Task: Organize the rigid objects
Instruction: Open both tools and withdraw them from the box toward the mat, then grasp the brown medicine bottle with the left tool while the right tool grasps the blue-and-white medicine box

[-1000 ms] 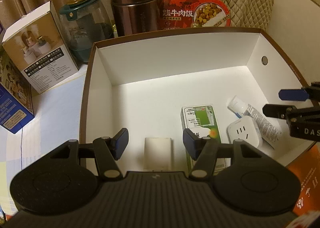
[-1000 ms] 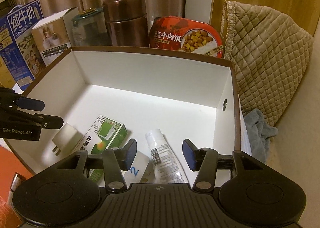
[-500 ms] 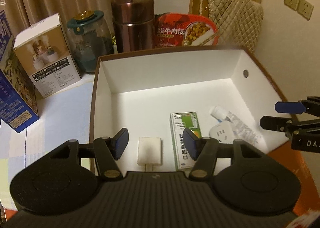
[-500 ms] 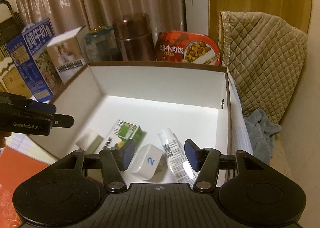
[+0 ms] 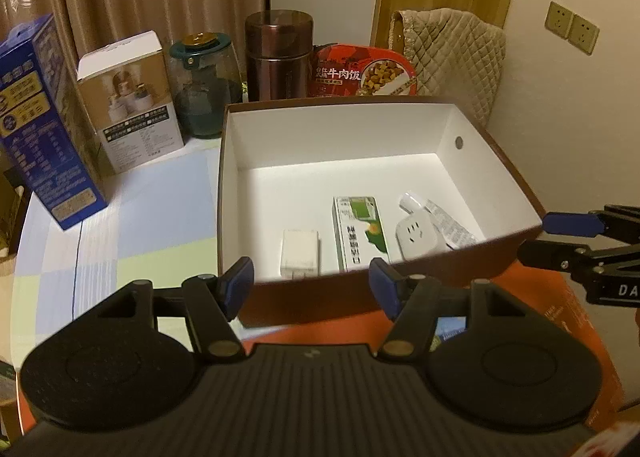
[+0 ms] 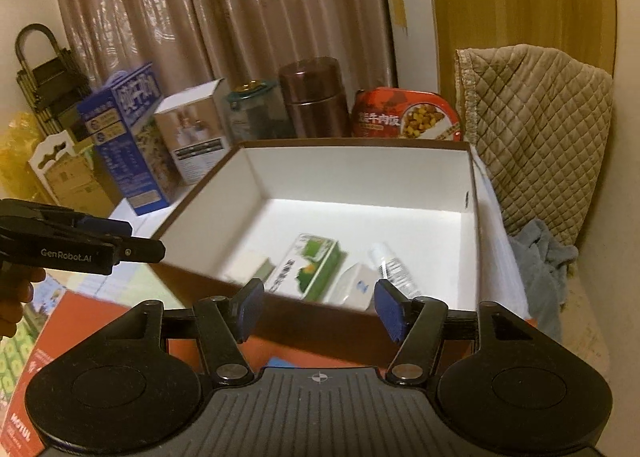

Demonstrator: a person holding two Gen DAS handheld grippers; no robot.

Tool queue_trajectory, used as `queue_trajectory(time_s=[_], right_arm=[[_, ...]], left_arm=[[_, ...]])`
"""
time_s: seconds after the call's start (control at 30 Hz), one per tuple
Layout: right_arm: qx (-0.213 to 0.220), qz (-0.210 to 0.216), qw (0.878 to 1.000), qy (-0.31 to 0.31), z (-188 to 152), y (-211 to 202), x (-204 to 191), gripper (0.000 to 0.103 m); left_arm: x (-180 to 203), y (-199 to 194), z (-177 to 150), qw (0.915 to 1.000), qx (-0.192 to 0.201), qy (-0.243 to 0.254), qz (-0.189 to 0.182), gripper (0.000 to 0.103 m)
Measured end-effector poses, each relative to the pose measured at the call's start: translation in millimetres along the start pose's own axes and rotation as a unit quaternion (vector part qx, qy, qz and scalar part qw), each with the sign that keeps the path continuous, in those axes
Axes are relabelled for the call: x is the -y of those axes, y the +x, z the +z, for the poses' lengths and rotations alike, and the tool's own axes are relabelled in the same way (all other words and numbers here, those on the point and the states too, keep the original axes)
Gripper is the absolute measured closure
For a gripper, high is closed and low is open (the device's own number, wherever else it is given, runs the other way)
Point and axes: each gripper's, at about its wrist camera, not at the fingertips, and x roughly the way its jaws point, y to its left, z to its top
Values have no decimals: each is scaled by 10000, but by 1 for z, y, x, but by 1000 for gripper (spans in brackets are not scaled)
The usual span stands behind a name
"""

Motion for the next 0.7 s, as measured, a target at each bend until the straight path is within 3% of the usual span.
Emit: queue_trajectory(time_s=[0.23,0.7], right_arm=[[60,142,9997,171,-20,-18,-16,45],[-537,6,9985,66,-64,-32,-39,45]], left_arm=[[-1,-33,-24,9999,123,-31,6,43],[-3,-63,-77,9996,-75,-237,108,43]])
